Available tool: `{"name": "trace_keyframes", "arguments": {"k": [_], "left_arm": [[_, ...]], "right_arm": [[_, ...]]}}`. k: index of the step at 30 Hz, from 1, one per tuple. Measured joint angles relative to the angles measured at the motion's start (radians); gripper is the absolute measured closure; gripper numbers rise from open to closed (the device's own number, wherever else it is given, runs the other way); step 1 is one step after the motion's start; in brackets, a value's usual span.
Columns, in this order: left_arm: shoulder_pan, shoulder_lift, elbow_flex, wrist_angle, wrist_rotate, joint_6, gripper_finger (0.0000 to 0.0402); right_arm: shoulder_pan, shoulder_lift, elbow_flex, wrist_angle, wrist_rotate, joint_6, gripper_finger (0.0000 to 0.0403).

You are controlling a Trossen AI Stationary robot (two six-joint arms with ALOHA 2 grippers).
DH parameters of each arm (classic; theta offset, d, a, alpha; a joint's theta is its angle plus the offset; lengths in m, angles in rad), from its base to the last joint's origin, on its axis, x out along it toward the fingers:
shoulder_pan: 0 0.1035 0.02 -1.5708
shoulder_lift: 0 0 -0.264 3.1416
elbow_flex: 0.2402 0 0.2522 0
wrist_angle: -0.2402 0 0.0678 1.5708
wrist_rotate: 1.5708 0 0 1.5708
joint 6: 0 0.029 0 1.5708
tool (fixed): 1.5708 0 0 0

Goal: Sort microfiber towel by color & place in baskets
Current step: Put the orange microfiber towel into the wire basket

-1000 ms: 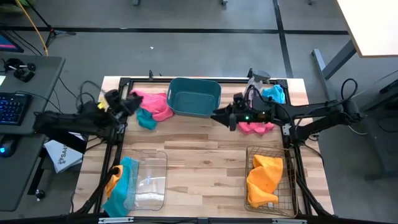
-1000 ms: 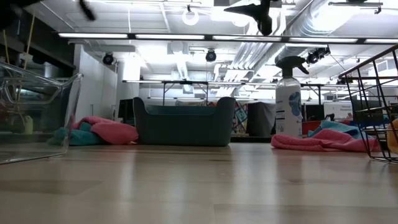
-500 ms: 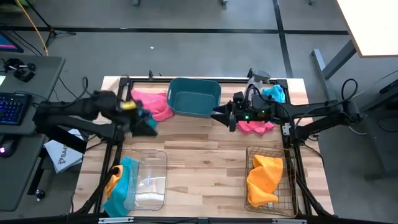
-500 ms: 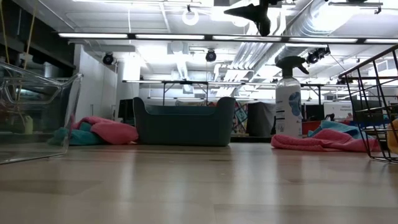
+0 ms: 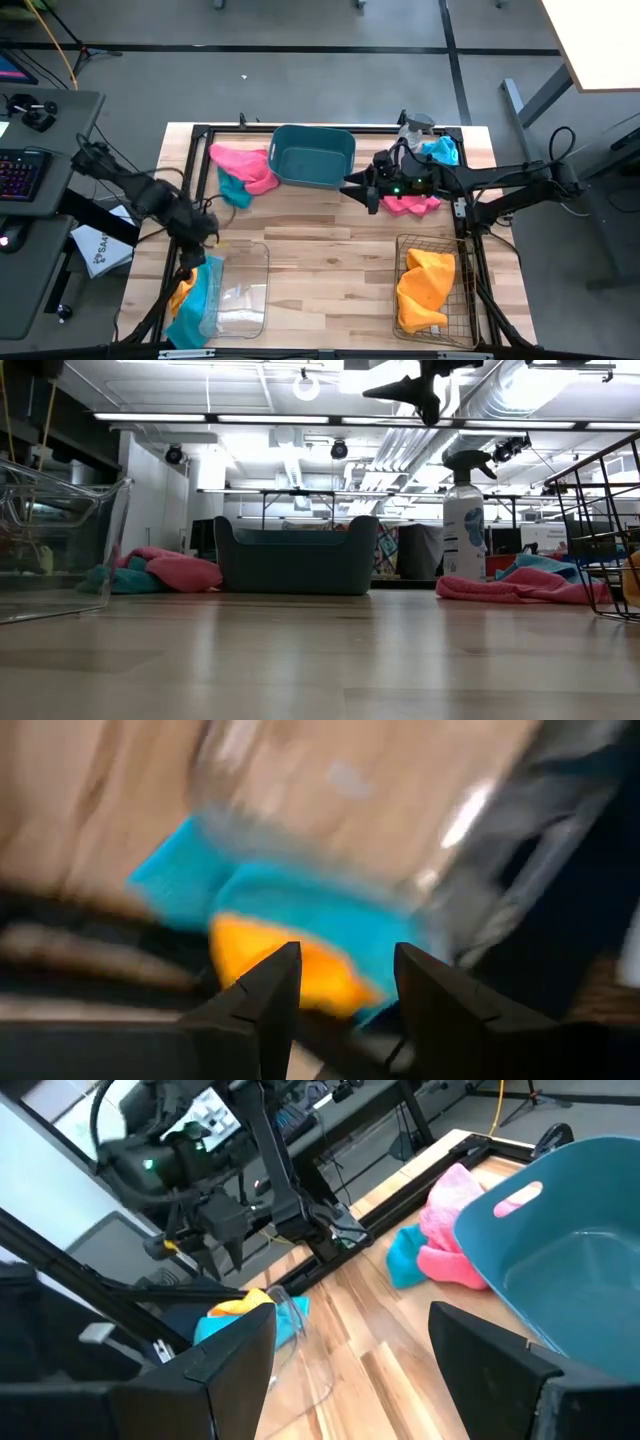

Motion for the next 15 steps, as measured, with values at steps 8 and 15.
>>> {"name": "trace_keyframes", "arguments": {"k": [8, 15], "left_arm": [[-0.139, 0.177, 0.000, -0.023, -0.055, -0.244, 0.0249], [-0.277, 0.277, 0.000, -0.009, -0.060, -0.482, 0.0249]], "right_arm": [[0.000, 0.000, 0.000, -0.064, 0.000, -0.013, 0.0144], [0.000, 0.000, 0.000, -0.099, 0.000, -0.013, 0.0144]]}}
